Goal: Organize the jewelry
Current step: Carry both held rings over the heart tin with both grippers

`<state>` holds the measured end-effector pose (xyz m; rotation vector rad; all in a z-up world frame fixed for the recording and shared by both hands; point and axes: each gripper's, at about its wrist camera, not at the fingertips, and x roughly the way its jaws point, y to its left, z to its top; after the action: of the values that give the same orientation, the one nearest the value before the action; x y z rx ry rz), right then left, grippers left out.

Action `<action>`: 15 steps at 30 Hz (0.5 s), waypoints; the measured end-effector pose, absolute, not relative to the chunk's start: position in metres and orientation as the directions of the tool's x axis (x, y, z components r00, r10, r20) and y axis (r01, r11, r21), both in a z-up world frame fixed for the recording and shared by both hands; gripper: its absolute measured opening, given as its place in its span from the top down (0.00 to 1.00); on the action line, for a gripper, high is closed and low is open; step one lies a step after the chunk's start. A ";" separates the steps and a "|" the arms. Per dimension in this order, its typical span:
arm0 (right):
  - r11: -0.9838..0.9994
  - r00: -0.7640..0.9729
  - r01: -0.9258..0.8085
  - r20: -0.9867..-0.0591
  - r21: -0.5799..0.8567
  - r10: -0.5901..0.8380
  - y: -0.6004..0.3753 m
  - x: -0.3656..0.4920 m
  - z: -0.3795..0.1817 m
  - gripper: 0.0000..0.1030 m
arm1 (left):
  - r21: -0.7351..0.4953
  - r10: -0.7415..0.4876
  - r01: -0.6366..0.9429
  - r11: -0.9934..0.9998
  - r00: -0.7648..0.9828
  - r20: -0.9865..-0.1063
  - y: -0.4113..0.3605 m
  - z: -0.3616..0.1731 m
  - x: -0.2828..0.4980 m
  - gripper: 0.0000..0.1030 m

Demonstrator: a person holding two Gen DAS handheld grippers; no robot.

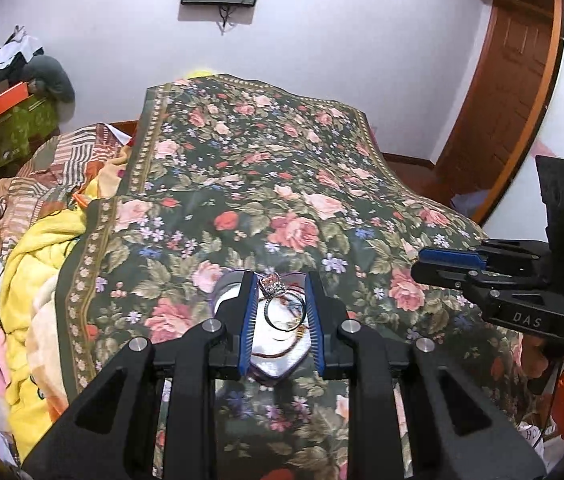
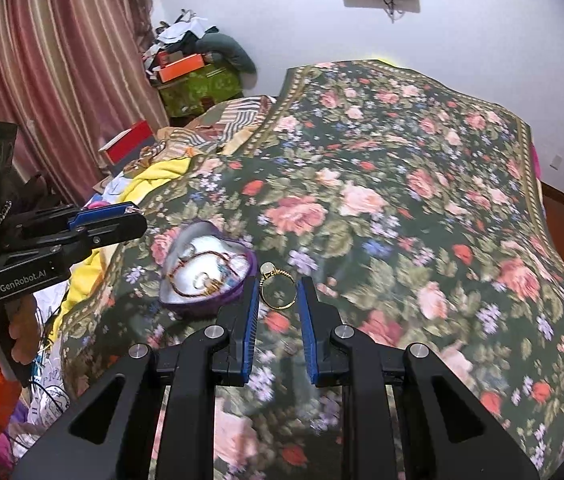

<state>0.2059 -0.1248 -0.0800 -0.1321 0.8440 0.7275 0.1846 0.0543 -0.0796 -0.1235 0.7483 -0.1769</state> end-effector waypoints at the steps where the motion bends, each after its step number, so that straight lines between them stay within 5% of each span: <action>1: 0.749 0.437 -0.640 -0.721 0.170 0.538 -0.120 0.206 -0.080 0.83 | -0.176 -0.202 0.113 0.978 0.720 -0.664 0.057 -0.080 0.184 0.78; 15: 0.705 0.369 -0.692 -0.762 0.156 0.532 -0.066 0.217 -0.101 0.83 | -0.214 -0.219 0.100 0.972 0.716 -0.663 0.077 -0.094 0.195 0.78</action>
<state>0.2167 -0.0663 -0.1007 -0.2032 0.8952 0.7922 0.1954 0.0765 -0.0938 -0.1671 0.7533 -0.1774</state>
